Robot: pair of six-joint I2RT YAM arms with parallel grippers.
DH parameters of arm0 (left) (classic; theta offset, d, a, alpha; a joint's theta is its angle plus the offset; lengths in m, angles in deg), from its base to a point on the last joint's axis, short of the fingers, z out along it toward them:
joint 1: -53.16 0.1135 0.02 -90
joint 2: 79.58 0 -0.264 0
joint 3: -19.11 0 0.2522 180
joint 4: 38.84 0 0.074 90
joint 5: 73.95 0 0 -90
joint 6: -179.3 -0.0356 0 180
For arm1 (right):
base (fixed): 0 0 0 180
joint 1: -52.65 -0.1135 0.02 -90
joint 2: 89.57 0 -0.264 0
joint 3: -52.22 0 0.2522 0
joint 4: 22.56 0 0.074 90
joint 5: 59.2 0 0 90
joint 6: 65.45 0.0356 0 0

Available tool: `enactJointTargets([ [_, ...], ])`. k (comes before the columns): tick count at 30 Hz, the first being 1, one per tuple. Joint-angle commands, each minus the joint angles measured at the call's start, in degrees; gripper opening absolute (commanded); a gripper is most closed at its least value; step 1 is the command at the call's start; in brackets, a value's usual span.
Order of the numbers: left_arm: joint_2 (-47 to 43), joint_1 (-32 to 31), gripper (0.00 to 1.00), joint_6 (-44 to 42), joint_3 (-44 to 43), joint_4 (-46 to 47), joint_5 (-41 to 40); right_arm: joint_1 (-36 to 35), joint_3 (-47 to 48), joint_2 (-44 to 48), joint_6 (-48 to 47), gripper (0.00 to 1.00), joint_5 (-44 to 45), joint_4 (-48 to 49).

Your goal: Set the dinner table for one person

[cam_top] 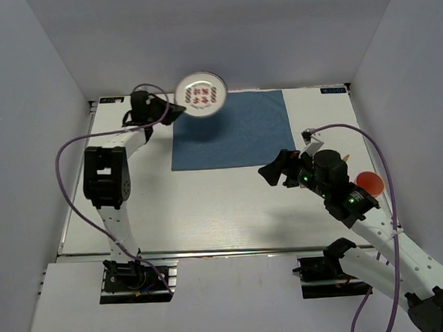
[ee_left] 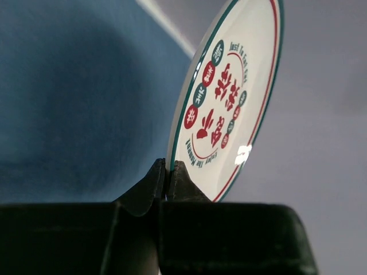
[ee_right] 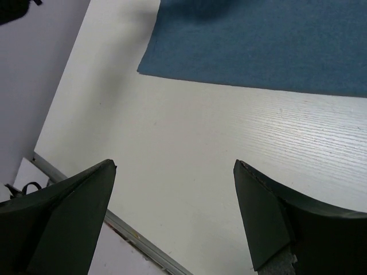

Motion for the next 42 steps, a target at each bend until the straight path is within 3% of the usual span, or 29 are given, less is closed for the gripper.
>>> enactJointTargets([
  [1,2.70,-4.46,0.00,-5.51,-7.02,-7.20,5.31,0.01,0.05,2.28,4.33,0.89,4.31,0.32],
  [7,13.50,-8.77,0.00,-10.52,-20.72,-15.72,10.59,0.10,-1.10,4.74,4.51,0.89,3.60,-0.64],
  [26,18.53,-11.15,0.01,-12.38,-20.83,-18.10,10.15,-0.07,-1.36,6.59,3.01,0.89,3.60,-2.31],
  [31,15.46,-11.68,0.47,-12.37,-17.41,-18.45,8.22,-0.07,-0.48,5.80,2.05,0.89,3.60,-2.40],
  [32,14.50,-11.68,0.81,-12.46,-16.62,-18.37,7.08,0.01,-0.31,5.45,2.04,0.89,3.60,-2.49],
  [33,13.53,-11.68,0.98,-12.46,-15.75,-18.11,6.64,-0.07,0.04,5.36,1.96,0.89,3.60,-2.57],
  [38,6.06,-11.68,0.98,-12.81,-11.61,-21.77,3.13,0.10,1.10,3.52,1.43,0.89,5.87,-3.36],
  [39,4.48,-11.68,0.98,-13.07,-11.08,-23.62,-0.80,-0.07,1.71,2.90,1.43,0.89,7.54,-4.06],
  [42,-2.72,-11.68,0.98,-13.08,-8.19,-32.32,-11.76,0.36,6.36,-1.31,4.93,0.89,20.96,-12.04],
])
